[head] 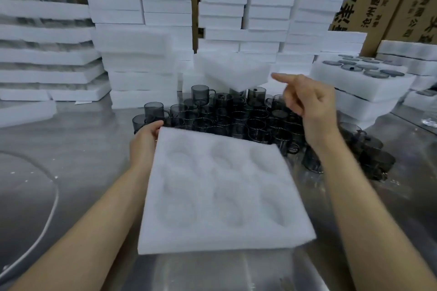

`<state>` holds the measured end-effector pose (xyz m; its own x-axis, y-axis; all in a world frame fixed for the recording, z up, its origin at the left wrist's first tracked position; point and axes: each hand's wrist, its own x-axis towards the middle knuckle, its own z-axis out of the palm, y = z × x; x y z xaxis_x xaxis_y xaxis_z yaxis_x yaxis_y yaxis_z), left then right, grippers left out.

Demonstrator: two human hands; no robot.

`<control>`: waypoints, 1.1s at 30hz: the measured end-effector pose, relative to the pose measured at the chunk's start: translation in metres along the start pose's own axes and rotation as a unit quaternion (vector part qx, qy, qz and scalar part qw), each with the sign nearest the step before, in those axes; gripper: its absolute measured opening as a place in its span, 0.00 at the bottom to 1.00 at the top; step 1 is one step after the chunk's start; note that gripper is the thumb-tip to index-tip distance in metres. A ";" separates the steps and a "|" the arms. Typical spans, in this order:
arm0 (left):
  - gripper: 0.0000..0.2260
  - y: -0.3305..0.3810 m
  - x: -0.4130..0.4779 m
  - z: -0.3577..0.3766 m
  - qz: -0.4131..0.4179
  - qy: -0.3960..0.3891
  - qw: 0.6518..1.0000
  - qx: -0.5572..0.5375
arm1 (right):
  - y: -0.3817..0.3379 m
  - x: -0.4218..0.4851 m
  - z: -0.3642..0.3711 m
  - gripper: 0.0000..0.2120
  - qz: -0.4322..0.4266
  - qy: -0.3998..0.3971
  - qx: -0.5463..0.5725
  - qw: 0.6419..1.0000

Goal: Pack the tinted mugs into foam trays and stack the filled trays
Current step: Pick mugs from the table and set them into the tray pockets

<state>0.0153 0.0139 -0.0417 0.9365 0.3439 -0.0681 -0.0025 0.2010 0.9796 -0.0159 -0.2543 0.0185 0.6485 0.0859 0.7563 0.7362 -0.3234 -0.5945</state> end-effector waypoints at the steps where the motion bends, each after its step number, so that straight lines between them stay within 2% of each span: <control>1: 0.06 -0.001 0.003 -0.001 -0.014 0.014 1.000 -0.022 | 0.016 -0.001 0.006 0.13 0.000 0.076 -0.046 0.996; 2: 0.05 0.000 0.006 0.000 -0.027 0.023 0.998 -0.053 | 0.032 -0.006 0.011 0.10 0.005 0.108 -0.118 0.987; 3: 0.05 -0.001 0.007 0.001 -0.036 0.025 0.996 -0.082 | 0.047 -0.014 0.013 0.08 0.008 0.104 -0.201 0.974; 6: 0.07 -0.005 0.011 0.003 -0.016 0.000 0.997 -0.081 | 0.080 -0.035 0.011 0.07 0.000 -0.007 -0.373 0.928; 9: 0.07 -0.009 0.014 0.004 0.008 -0.074 0.996 -0.043 | 0.091 -0.038 0.009 0.11 0.019 -0.110 -0.399 0.910; 11: 0.08 -0.010 0.014 0.003 0.052 -0.133 0.988 0.059 | 0.096 -0.037 0.010 0.12 0.025 -0.131 -0.403 0.906; 14: 0.08 -0.006 0.010 -0.002 0.108 -0.230 0.945 0.206 | 0.099 -0.040 0.011 0.09 0.031 -0.158 -0.417 0.895; 17: 0.03 0.002 0.008 -0.011 0.146 -0.312 0.895 0.284 | 0.094 -0.040 0.010 0.07 0.018 -0.120 -0.388 0.914; 20: 0.09 0.010 0.014 -0.024 0.149 -0.355 0.860 0.333 | 0.081 -0.038 0.010 0.05 0.023 -0.001 -0.325 0.945; 22: 0.10 0.011 0.011 -0.027 0.131 -0.391 0.834 0.368 | 0.074 -0.035 0.009 0.02 0.041 0.069 -0.235 0.969; 23: 0.09 0.009 0.009 -0.026 0.127 -0.398 0.826 0.379 | 0.071 -0.034 0.008 0.04 0.049 0.098 -0.200 0.974; 28: 0.09 0.000 0.004 -0.018 0.147 -0.324 0.854 0.380 | 0.059 -0.029 -0.002 0.06 0.118 0.174 -0.049 0.977; 31: 0.09 -0.007 0.001 -0.011 0.158 -0.262 0.887 0.347 | 0.053 -0.025 -0.009 0.07 0.139 0.184 0.024 0.973; 33: 0.08 -0.014 -0.001 -0.005 0.165 -0.211 0.904 0.332 | 0.049 -0.023 -0.012 0.03 0.156 0.180 0.086 0.967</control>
<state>0.0123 0.0154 -0.0561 0.9740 -0.1251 0.1891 -0.2264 -0.4918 0.8408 0.0029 -0.2835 -0.0252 0.7576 -0.3343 0.5606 0.5572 -0.1160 -0.8222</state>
